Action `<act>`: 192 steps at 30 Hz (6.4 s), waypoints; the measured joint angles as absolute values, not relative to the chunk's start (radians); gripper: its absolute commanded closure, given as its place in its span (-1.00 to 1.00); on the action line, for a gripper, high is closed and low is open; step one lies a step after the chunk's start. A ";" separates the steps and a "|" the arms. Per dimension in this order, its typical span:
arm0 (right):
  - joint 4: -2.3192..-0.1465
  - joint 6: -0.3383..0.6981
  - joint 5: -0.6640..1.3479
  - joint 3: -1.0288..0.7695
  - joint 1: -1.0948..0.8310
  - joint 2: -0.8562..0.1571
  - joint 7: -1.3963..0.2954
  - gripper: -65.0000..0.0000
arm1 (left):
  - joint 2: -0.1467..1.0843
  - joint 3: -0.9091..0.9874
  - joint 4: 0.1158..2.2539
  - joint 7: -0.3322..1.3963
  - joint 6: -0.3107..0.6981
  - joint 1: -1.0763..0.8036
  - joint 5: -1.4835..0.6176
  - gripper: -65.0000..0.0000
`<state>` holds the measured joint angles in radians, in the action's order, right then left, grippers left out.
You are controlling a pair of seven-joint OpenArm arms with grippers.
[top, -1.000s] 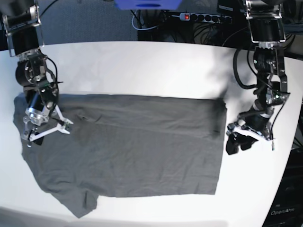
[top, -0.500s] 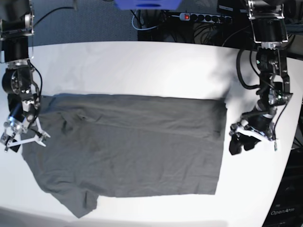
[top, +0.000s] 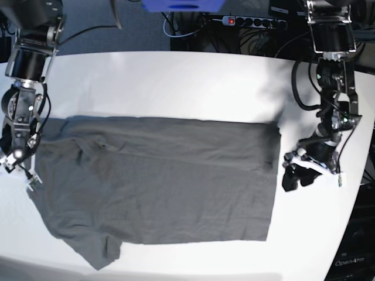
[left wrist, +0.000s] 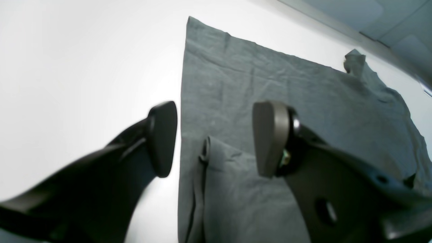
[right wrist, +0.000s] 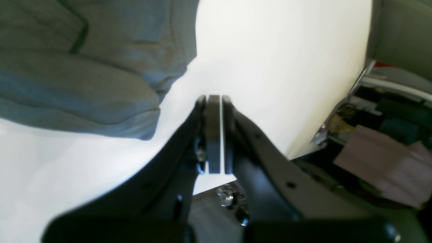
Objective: Fold the T-shirt properly
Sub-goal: 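Hold the shoulder edge with the right gripper while repositioning it, then lower the left gripper onto the folded hem corner and pinch it, then pull the shirt edge with both grippers away from the shirt body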
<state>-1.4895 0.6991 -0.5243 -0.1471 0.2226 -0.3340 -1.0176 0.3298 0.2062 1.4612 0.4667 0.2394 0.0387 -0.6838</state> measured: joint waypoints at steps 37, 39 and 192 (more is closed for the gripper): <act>-1.205 0.667 -0.567 -0.242 0.204 -0.206 -0.740 0.99 | 0.361 0.207 1.458 0.467 0.239 0.041 -0.680 -0.08; -1.192 0.661 -0.569 -0.242 0.210 -0.207 -0.733 0.99 | 0.360 0.207 1.444 0.467 0.244 0.045 -0.682 -0.08; -1.580 0.557 -0.521 -0.469 -0.352 -0.050 -0.442 0.99 | 0.432 0.013 1.394 0.490 0.369 -0.199 -0.515 0.90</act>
